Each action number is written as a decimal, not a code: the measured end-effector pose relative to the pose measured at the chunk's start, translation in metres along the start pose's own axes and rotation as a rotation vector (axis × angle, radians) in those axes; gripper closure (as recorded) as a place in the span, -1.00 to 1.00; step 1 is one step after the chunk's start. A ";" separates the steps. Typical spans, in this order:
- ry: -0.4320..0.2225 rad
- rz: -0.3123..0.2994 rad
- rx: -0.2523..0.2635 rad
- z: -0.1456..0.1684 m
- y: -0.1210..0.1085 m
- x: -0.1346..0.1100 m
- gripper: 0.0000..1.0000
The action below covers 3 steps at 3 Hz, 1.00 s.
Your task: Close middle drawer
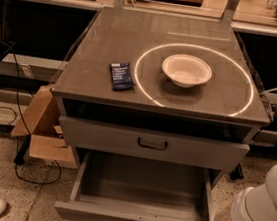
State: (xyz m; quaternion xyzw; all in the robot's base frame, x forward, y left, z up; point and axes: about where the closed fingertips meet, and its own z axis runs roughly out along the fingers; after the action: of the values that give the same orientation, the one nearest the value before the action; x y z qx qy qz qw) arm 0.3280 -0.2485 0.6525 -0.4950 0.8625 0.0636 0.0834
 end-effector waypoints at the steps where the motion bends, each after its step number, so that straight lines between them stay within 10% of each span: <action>1: 0.017 0.012 -0.027 0.033 0.009 0.011 1.00; 3: 0.025 0.026 -0.047 0.069 0.018 0.022 1.00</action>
Offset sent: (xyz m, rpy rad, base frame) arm -0.0306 0.0043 -0.1110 0.0089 0.0846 -0.0263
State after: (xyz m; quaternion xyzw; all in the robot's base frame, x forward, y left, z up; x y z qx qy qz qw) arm 0.3073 -0.2452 0.5810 -0.4862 0.8683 0.0785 0.0601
